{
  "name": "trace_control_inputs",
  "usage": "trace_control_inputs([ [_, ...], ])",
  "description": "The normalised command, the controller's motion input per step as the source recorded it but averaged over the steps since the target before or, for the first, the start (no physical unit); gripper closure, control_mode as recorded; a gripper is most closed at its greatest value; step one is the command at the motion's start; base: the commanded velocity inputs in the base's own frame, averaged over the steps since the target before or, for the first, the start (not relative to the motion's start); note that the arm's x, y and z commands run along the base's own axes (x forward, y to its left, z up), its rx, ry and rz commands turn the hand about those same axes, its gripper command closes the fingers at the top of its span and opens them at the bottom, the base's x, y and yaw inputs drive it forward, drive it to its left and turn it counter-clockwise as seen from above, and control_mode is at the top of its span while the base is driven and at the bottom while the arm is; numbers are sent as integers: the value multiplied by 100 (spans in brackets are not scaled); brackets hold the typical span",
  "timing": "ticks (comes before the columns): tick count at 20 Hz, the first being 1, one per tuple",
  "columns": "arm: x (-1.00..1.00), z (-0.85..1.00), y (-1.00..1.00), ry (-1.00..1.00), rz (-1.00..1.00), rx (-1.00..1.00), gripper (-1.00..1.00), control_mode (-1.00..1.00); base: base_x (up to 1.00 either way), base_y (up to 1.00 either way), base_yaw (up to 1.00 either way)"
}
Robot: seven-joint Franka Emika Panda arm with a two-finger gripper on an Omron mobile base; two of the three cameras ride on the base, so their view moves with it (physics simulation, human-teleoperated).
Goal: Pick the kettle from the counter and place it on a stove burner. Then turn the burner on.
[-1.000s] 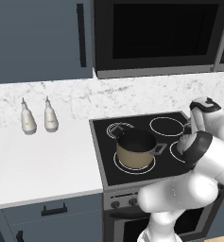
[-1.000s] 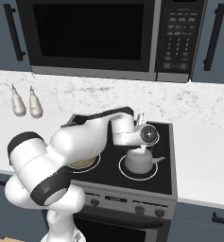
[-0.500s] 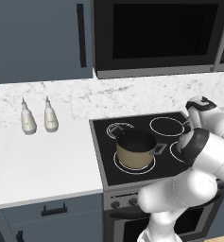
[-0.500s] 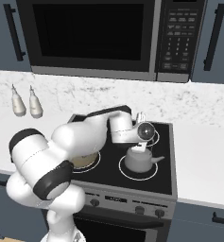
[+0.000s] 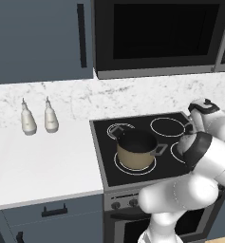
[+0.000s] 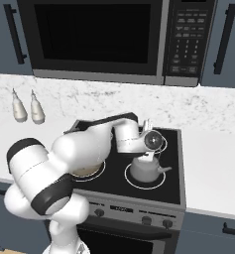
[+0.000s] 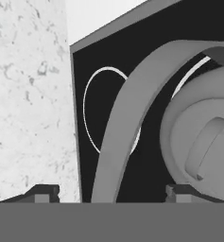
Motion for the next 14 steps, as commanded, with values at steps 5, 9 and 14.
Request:
trace_control_inputs([
  [5,-28,1,0,0,0,0,-100,-100,0,0,0],
  [9,-23,14,0,0,0,0,-100,-100,0,0,0],
  [14,-20,33,2,0,0,-1,-100,-100,0,0,0],
])
